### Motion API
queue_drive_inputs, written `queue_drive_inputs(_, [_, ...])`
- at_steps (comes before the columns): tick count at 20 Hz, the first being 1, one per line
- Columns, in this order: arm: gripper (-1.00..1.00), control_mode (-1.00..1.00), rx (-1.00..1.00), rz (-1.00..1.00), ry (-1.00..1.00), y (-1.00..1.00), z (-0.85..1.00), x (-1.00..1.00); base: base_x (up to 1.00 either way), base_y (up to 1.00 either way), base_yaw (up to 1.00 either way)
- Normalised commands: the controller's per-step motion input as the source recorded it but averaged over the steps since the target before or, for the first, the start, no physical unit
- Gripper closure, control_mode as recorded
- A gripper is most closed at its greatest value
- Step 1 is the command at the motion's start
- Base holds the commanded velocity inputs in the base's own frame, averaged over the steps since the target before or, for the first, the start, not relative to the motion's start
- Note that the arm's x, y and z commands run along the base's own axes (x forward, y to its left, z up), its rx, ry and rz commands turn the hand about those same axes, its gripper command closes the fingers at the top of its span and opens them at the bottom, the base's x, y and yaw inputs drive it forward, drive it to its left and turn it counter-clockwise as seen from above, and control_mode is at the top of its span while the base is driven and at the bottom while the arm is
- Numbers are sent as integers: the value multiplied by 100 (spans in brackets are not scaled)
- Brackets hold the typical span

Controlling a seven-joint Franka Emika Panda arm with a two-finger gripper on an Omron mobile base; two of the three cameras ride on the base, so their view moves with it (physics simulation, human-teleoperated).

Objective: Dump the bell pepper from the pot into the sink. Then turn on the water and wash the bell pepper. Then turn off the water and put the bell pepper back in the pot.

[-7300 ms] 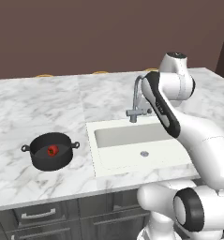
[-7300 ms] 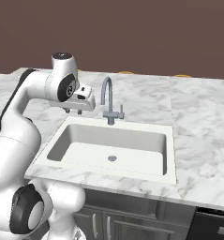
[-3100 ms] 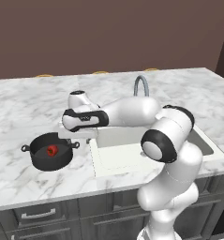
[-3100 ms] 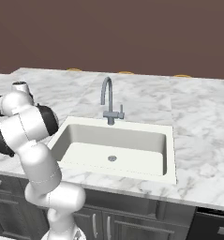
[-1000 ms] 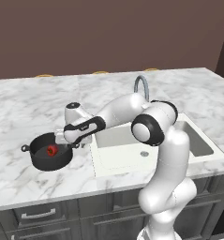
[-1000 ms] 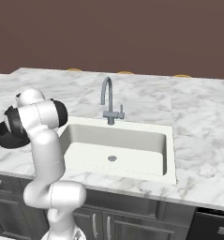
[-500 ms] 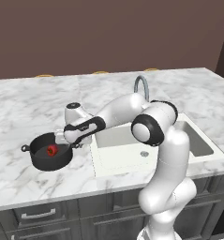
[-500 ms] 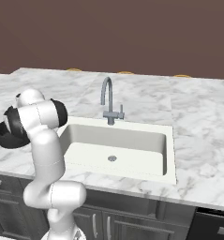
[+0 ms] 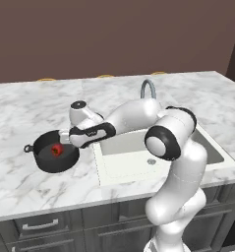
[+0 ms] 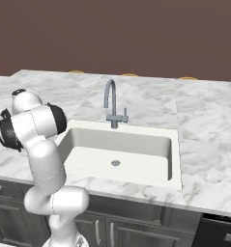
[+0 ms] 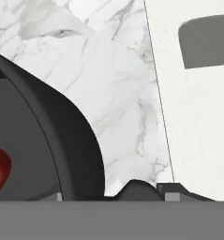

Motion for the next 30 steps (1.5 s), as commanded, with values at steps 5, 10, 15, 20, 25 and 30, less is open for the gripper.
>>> queue_drive_inputs(5, [100,-100,0,-2,-15,-69,96,-25,0,0,0])
queue_drive_inputs(10, [100,-100,2,-4,-6,-91,85,-38,0,0,0])
queue_drive_inputs(15, [100,-100,5,-5,0,-80,56,-44,0,0,0])
queue_drive_inputs(20, [100,-100,10,-6,0,-66,31,-38,0,0,0])
queue_drive_inputs(25, [100,-100,23,-8,0,-51,14,-21,0,0,0])
queue_drive_inputs(30, [100,-100,26,-10,1,-24,2,-1,0,0,0])
